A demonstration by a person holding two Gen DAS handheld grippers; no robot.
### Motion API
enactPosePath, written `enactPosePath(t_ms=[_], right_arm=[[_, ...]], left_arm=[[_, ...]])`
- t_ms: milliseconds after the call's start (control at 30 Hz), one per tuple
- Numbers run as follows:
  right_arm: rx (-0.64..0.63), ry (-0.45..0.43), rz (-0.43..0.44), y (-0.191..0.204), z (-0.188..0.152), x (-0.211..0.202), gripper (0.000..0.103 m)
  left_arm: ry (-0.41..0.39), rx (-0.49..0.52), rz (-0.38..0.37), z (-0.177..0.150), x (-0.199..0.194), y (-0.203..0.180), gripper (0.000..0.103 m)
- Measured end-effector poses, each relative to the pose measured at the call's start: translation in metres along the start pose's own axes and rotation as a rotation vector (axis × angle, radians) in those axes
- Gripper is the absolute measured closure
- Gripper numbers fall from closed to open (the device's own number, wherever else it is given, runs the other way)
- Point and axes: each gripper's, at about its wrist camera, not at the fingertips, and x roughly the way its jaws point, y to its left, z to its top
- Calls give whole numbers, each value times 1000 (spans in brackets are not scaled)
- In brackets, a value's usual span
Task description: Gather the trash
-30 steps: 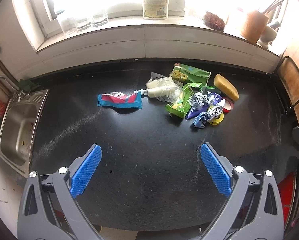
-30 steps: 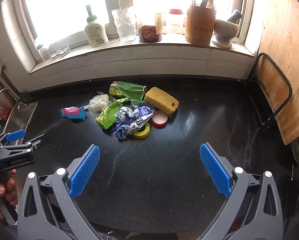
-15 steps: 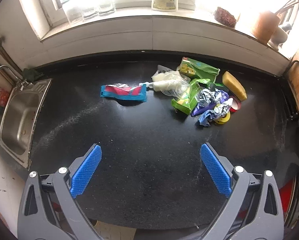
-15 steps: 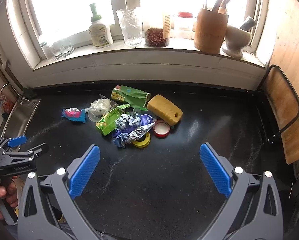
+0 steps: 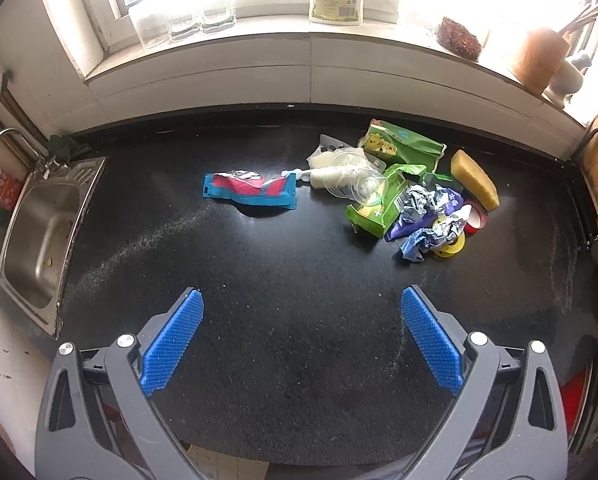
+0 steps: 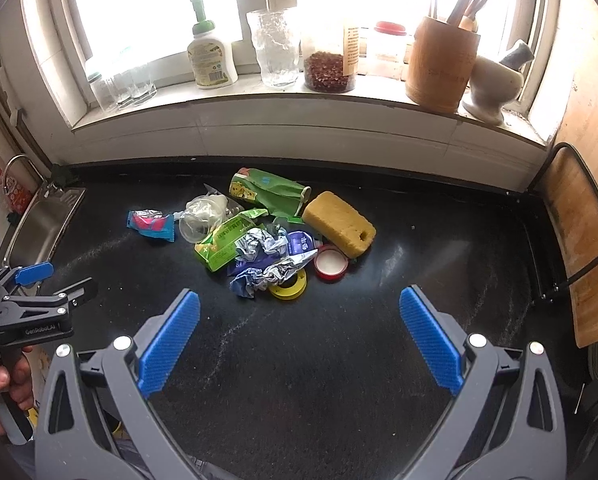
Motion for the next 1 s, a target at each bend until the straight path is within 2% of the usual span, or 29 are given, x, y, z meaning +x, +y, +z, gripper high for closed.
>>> enactPosePath(t_ms=[633,1000], right_arm=[[0,22,8,-5,16,21,6],[-2,63,33,-18,24,63,6]], left_arm=[[22,-8,5,15,18,0,6],[60,-72,-7,29,57,14,6]])
